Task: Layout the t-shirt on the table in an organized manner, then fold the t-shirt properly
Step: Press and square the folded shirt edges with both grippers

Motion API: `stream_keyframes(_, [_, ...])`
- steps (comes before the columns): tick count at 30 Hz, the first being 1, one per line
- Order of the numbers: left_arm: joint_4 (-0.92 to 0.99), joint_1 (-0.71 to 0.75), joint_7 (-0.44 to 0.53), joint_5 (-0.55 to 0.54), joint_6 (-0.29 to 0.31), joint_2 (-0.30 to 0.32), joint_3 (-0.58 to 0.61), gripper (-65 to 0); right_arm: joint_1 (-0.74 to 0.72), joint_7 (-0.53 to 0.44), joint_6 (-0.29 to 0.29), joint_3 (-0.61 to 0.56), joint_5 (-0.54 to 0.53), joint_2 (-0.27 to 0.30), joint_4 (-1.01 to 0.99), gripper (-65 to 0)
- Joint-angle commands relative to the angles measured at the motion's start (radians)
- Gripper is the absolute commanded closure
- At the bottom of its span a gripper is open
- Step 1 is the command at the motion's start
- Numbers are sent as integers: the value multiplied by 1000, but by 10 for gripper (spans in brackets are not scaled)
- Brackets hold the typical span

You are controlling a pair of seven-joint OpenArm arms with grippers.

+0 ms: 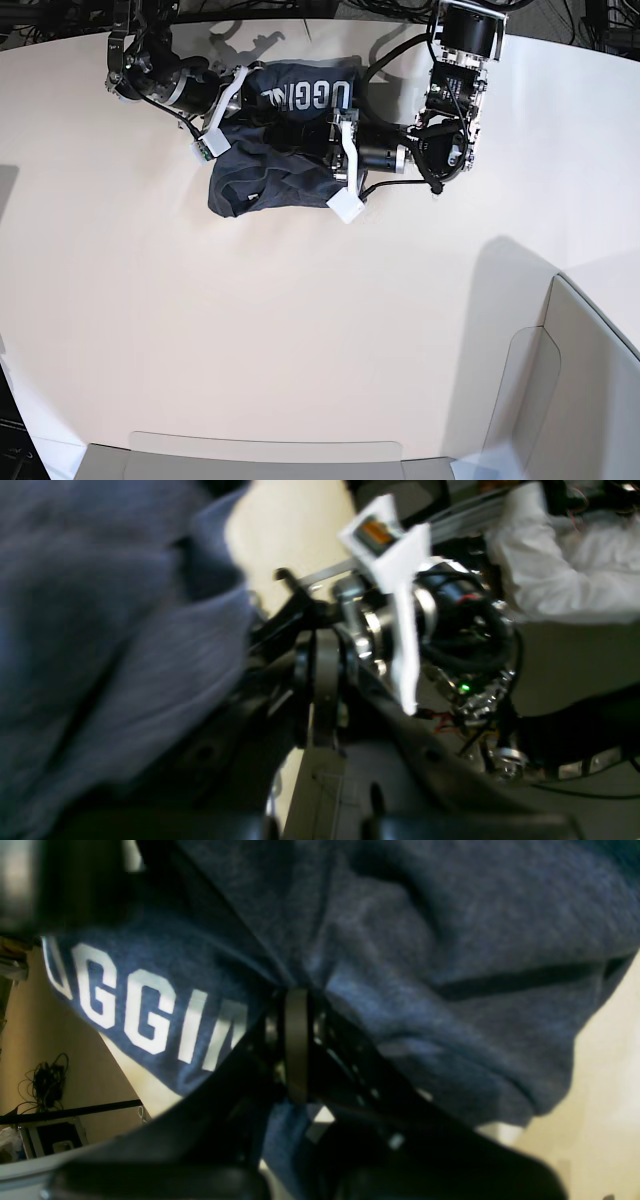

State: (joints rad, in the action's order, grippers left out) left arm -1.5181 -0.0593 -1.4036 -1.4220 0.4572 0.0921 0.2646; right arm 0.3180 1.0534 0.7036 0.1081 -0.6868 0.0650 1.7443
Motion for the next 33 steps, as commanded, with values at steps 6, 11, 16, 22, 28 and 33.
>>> stream_keyframes(6, [23,-27,14,26,-2,1,0,0,0,32,-40,3,43,-8,-8,0])
stream_keyframes(11, [81,-92,16,126,-2,2,-3,0,0,34,-42,0,43,-9,-13,0])
stream_keyframes(16, [103,-129,83,194,-2,74,0,0,7,34,-42,2,43,-9,-13,0])
stream_keyframes(22, [120,-132,182,376,-5,133,2,0,11,34,-42,2,43,-3,-13,0])
stream_keyframes(28, [161,-109,269,537,-5,136,-3,0,11,34,-42,2,43,-3,-13,0])
stream_keyframes(33, [161,-83,317,559,-5,137,-3,0,8,35,-42,2,40,-3,-5,0])
